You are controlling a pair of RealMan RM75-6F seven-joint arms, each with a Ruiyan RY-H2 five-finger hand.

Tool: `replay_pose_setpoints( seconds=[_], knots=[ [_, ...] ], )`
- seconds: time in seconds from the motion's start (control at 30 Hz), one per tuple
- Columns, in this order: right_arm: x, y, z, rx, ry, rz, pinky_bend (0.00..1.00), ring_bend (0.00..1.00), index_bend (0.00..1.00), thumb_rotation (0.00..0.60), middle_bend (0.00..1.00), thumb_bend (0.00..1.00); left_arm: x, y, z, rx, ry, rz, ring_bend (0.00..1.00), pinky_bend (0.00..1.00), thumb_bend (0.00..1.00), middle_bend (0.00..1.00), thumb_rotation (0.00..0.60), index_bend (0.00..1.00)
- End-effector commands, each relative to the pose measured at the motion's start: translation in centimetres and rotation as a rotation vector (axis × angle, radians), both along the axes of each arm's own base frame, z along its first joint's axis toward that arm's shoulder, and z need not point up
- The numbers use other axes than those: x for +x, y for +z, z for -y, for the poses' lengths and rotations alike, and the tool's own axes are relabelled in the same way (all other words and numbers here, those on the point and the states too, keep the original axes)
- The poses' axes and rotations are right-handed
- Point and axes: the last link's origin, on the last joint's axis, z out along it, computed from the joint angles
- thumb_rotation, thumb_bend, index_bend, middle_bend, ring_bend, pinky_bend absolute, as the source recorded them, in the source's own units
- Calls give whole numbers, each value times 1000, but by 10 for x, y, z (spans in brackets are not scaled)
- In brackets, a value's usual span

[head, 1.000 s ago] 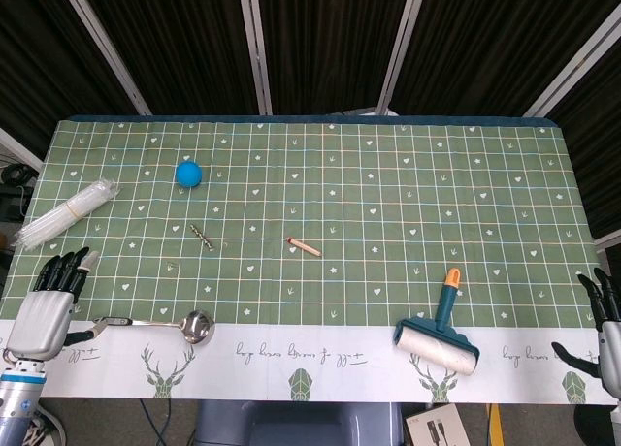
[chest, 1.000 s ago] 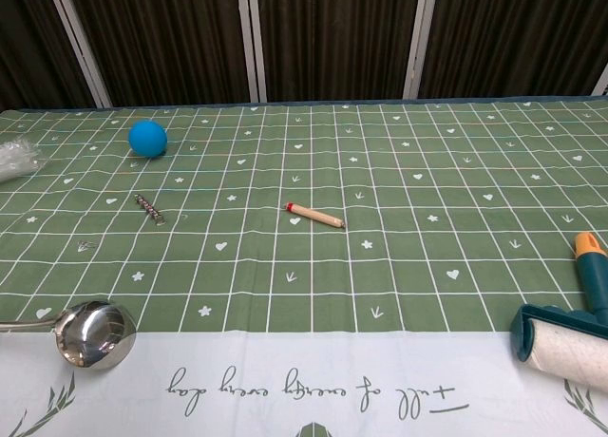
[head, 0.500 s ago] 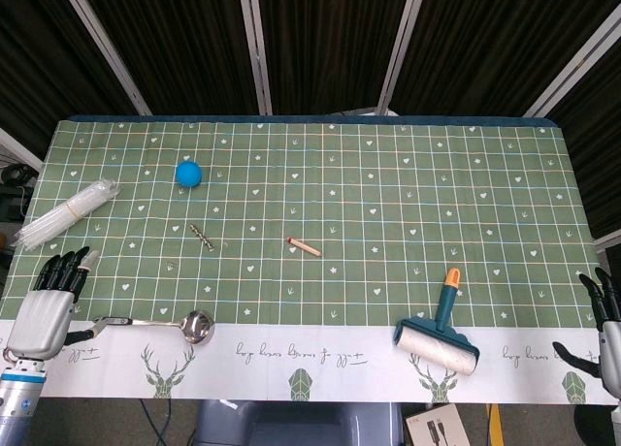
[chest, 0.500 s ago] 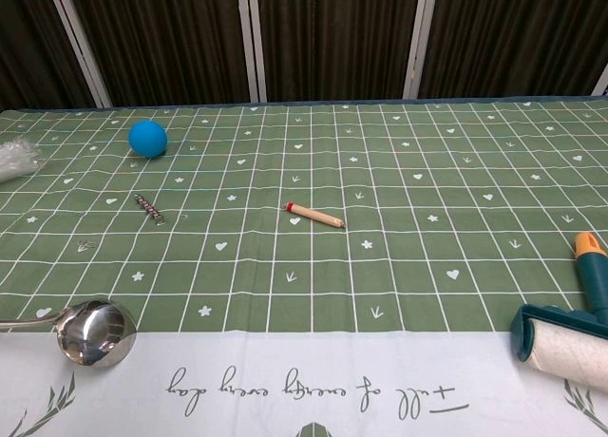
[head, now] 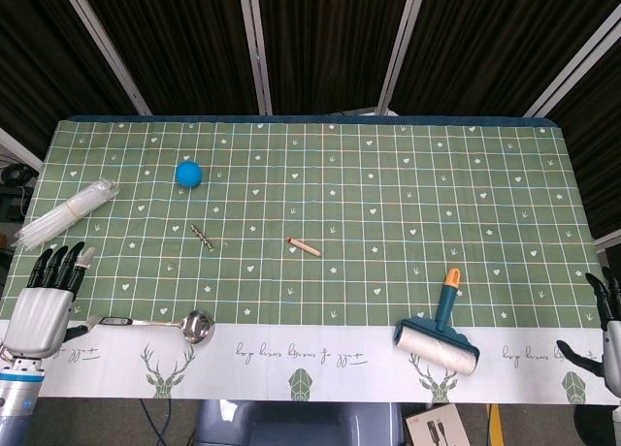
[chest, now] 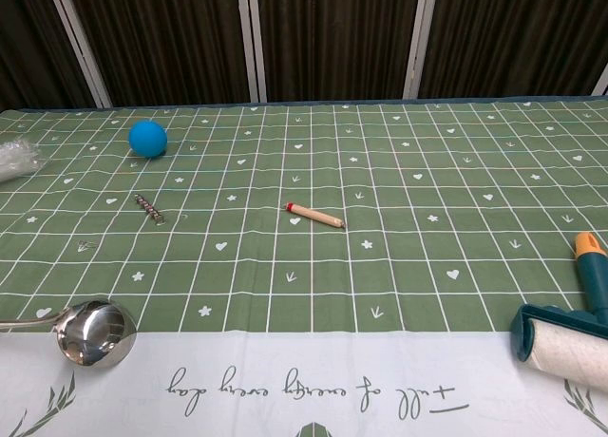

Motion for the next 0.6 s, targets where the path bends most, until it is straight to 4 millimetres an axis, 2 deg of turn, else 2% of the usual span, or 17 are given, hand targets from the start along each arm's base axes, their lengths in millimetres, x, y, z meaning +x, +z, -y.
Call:
replay_pose_setpoints(
  seconds=[0.03, 0.17, 0.23, 0.43, 0.47, 0.6],
  knots=[
    [0, -1, 0, 7, -2, 0, 82, 0, 66, 600, 0, 0, 2, 1, -11, -28, 18, 15, 0, 0, 33, 0, 600, 0],
    [-1, -1, 1, 9, -3, 7, 83, 0, 67, 600, 0, 0, 9, 5, -39, -49, 6, -9, 0, 0, 82, 0, 600, 0],
    [0, 0, 1, 10, -1, 9, 83, 0, 68, 600, 0, 0, 14, 8, -60, -45, -9, -24, 0, 0, 132, 0, 600, 17],
    [-1, -1, 1, 15, 1, 12, 82, 0, 69, 600, 0, 0, 22, 11, -104, -63, -13, -59, 0, 0, 186, 0, 600, 193],
    [-1, 0, 1, 14, -1, 16, 82, 0, 69, 600, 0, 0, 24, 11, -118, -66, -28, -94, 0, 0, 189, 0, 600, 219],
    [-1, 0, 1, 11, -1, 19, 83, 0, 69, 600, 0, 0, 24, 1, -149, -87, -19, -134, 0, 0, 201, 0, 600, 307]
  ],
)
